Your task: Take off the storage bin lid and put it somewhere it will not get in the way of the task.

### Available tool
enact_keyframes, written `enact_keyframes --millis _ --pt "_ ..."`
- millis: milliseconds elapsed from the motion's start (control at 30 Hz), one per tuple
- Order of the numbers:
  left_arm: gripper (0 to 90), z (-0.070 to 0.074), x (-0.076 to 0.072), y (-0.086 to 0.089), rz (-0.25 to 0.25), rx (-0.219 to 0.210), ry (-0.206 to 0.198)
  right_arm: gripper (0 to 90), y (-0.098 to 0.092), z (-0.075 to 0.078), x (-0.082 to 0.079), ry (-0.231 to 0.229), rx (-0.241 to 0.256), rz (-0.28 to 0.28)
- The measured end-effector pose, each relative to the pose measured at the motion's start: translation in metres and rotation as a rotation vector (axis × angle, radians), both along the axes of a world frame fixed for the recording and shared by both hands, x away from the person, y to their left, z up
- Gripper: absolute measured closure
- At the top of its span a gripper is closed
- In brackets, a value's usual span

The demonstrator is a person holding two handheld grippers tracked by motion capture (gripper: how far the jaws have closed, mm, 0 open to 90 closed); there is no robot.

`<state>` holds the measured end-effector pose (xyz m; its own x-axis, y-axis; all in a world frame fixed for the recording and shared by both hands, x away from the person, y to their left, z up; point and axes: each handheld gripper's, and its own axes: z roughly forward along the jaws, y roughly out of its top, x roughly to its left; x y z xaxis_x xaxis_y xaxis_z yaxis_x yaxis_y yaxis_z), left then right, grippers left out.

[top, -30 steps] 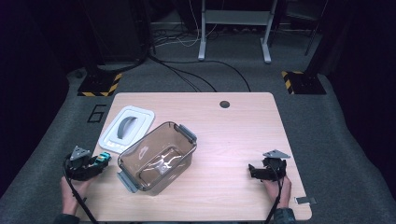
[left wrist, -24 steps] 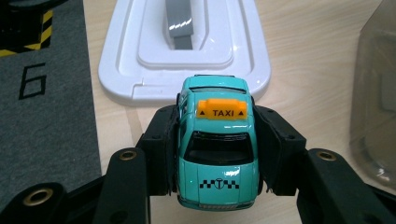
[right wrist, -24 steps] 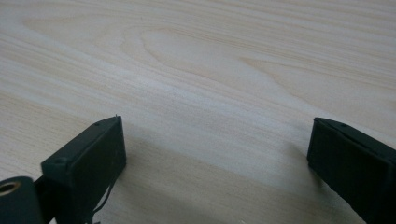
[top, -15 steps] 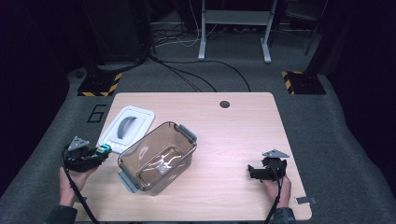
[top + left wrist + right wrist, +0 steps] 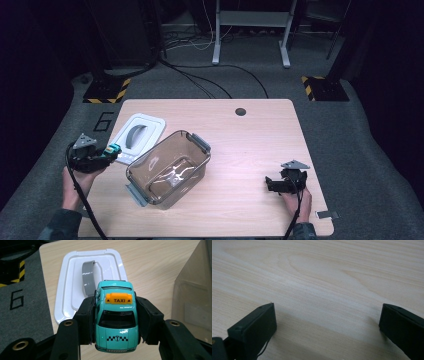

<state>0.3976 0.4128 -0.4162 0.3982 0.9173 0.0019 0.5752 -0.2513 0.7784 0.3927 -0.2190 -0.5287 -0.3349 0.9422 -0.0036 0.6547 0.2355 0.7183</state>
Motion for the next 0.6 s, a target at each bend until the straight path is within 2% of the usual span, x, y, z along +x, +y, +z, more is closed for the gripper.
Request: enact_keyframes --millis 600 --pt "52.7 0.053 0.015 -0.007 -0.033 0.034 -0.059 0.9 0.0 0.0 0.0 0.0 0.003 -0.001"
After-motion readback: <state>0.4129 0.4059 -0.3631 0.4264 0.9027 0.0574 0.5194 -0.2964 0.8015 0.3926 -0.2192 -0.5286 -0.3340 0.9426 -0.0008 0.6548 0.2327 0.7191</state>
